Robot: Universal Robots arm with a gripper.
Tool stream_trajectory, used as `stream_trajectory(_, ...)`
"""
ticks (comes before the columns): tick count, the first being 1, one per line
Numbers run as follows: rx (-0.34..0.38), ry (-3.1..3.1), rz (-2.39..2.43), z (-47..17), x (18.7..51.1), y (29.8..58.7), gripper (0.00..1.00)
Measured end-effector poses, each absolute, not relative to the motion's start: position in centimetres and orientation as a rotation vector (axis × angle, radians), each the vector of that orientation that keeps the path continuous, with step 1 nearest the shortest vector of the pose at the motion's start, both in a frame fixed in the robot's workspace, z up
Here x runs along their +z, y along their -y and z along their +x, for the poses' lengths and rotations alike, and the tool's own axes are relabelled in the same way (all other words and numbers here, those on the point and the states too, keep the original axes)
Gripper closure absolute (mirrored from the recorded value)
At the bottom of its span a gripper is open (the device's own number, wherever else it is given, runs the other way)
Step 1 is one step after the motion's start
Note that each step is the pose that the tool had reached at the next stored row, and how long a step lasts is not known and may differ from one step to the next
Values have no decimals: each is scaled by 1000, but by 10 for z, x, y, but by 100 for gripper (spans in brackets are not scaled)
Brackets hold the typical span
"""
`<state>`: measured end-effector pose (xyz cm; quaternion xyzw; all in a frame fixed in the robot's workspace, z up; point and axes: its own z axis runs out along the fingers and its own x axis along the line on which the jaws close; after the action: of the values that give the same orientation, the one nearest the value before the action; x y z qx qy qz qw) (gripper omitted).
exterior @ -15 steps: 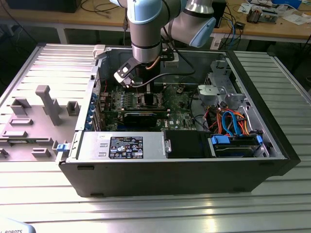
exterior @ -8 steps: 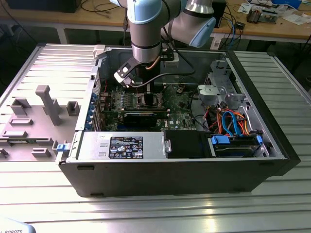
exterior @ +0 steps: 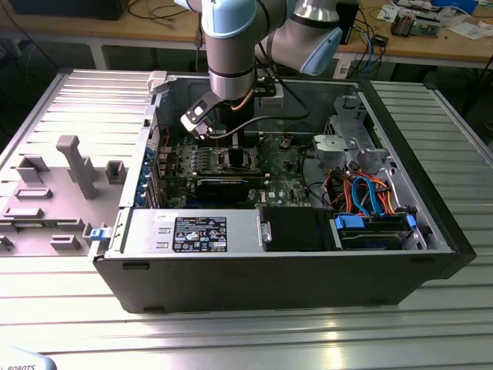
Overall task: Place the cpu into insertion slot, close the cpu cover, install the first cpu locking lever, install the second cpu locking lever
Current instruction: 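Place the cpu into insertion slot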
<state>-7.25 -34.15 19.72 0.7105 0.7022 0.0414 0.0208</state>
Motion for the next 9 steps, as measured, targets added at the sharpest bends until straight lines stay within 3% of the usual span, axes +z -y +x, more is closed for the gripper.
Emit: stream_trajectory(9,128,-2177,2203,-72,197,341,46)
